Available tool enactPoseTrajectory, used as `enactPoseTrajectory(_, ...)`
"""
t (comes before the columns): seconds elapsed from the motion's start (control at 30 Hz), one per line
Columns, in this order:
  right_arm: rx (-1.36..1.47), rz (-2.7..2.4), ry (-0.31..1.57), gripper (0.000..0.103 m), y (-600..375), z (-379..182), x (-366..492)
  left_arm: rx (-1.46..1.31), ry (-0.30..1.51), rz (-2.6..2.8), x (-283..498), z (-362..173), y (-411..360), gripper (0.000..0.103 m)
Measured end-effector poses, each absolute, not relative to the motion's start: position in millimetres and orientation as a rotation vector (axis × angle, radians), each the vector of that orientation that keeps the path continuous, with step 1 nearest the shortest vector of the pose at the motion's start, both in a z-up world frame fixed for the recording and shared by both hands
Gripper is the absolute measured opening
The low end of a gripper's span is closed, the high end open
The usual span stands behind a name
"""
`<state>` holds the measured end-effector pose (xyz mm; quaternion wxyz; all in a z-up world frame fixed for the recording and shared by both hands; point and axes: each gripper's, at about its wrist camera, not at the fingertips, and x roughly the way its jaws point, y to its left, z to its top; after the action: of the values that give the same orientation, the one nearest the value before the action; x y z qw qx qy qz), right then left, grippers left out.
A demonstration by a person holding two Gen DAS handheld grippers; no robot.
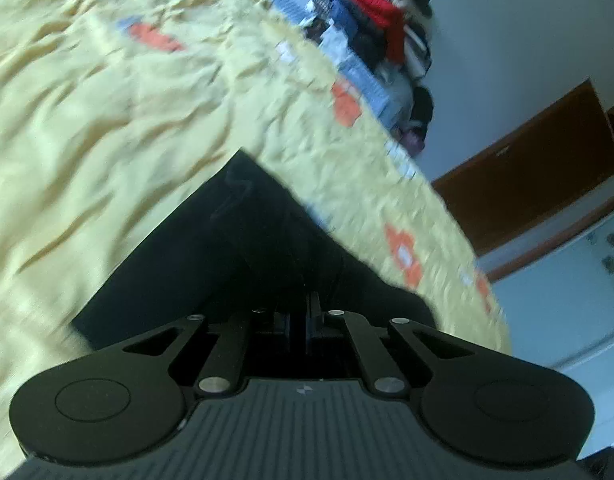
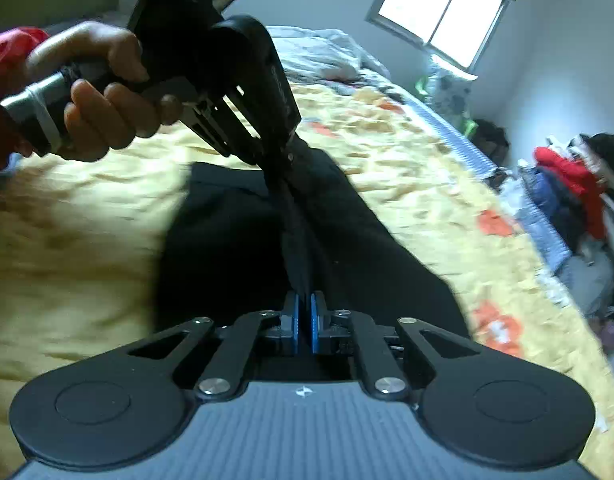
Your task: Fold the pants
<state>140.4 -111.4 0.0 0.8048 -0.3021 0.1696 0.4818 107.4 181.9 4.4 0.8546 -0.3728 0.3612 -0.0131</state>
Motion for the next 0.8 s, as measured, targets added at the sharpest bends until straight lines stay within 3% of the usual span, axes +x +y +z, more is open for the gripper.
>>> enactPoseTrajectory(0.47,-0.58,1.091,0.462,0.006,-97,-22,104,-0.658,0.808,0.023,67,-12,181,0.008)
enactPoseTrajectory(0.67,-0.504,1.05,0.487,0.011,-107,-27,93,-0.597,0.792,0.066,59,-9,175,0.033)
enactPoseTrajectory(0.73,-0.495,1.028,0.464,0.012,-113,-25,85,-0.556,0.779,0.093,54,0,170,0.035)
enactPoseTrajectory(0.8,-0.433,0.998,0.437,0.013,-130,-18,79,-0.497,0.755,0.135,48,10,164,0.044)
